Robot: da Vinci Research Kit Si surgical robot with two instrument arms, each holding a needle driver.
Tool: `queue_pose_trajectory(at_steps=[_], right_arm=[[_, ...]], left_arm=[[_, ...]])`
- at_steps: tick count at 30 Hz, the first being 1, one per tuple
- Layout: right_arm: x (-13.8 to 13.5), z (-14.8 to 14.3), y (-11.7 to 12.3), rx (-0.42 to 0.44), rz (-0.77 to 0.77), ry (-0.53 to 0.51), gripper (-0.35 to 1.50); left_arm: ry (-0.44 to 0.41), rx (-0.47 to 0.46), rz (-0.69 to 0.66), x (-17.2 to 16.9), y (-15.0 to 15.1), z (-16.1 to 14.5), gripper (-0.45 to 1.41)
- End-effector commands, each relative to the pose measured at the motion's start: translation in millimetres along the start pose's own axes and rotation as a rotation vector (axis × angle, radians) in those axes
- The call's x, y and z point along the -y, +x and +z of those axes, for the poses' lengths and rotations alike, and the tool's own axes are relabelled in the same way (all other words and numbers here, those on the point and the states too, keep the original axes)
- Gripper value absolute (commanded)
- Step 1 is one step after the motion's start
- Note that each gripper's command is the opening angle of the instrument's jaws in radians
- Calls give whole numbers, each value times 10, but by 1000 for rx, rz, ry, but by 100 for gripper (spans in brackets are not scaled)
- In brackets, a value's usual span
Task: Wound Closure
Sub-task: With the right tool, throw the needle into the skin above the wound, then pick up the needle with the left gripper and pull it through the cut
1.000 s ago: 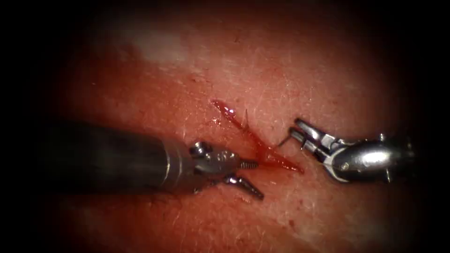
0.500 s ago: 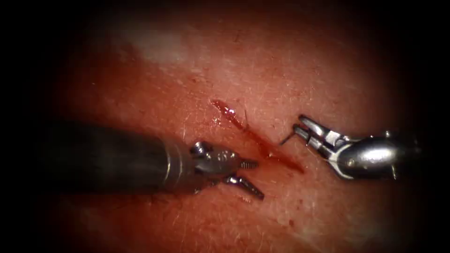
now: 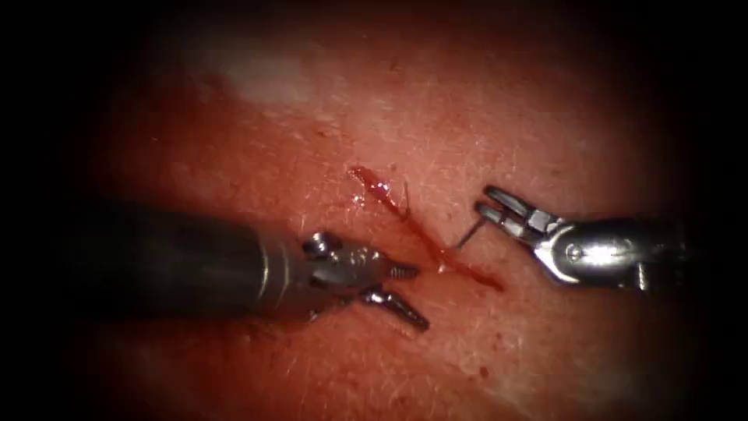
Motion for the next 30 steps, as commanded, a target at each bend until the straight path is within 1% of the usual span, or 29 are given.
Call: queue_pose_trajectory(at_steps=[1, 4, 5, 7, 9, 12, 14, 18, 20, 23, 24, 25, 26, 27, 28, 30], right_arm=[[12, 4, -13, 10, 57, 24, -35], [13, 6, -16, 23, 187, 64, -35], [14, 6, -16, 24, 209, 73, -35], [16, 6, -16, 24, 283, 94, -35], [18, 6, -16, 25, 351, 112, -35], [24, 5, -17, 56, 428, 141, -35], [28, 5, -18, 66, 471, 153, -35], [36, 9, -24, 88, 561, 193, -35], [40, 11, -28, 92, 589, 214, -35], [42, 15, -34, 91, 599, 214, -35], [41, 16, -35, 93, 598, 201, -6], [39, 17, -37, 92, 597, 185, 36], [37, 16, -40, 90, 589, 171, 57], [31, 14, -43, 89, 581, 164, 81], [26, 10, -45, 89, 580, 159, 93], [18, 3, -47, 90, 579, 146, 103]], left_arm=[[-2, 1, 1, 1, -5, 4, 49], [-3, 3, 9, 2, -12, -3, 49], [-19, 9, 13, 1, -17, -6, 49], [-49, 40, 20, -2, -27, -16, 49], [-59, 66, 23, -5, -32, -28, 49], [-70, 78, 23, -7, -30, -41, 49], [-70, 78, 22, -6, -29, -40, 49], [-67, 78, 18, -8, -30, -29, 49], [-76, 81, 50, -8, -30, -24, 49], [-79, 78, 150, -7, -24, -19, 47], [-80, 76, 184, -6, -21, -18, 46], [-82, 74, 234, -5, -16, -16, 46], [-87, 67, 279, -5, -12, -14, 44], [-76, 40, 392, -3, 0, -11, 42], [-75, 26, 449, -3, 5, -10, 39], [-78, 2, 616, -2, 13, -9, 20]])
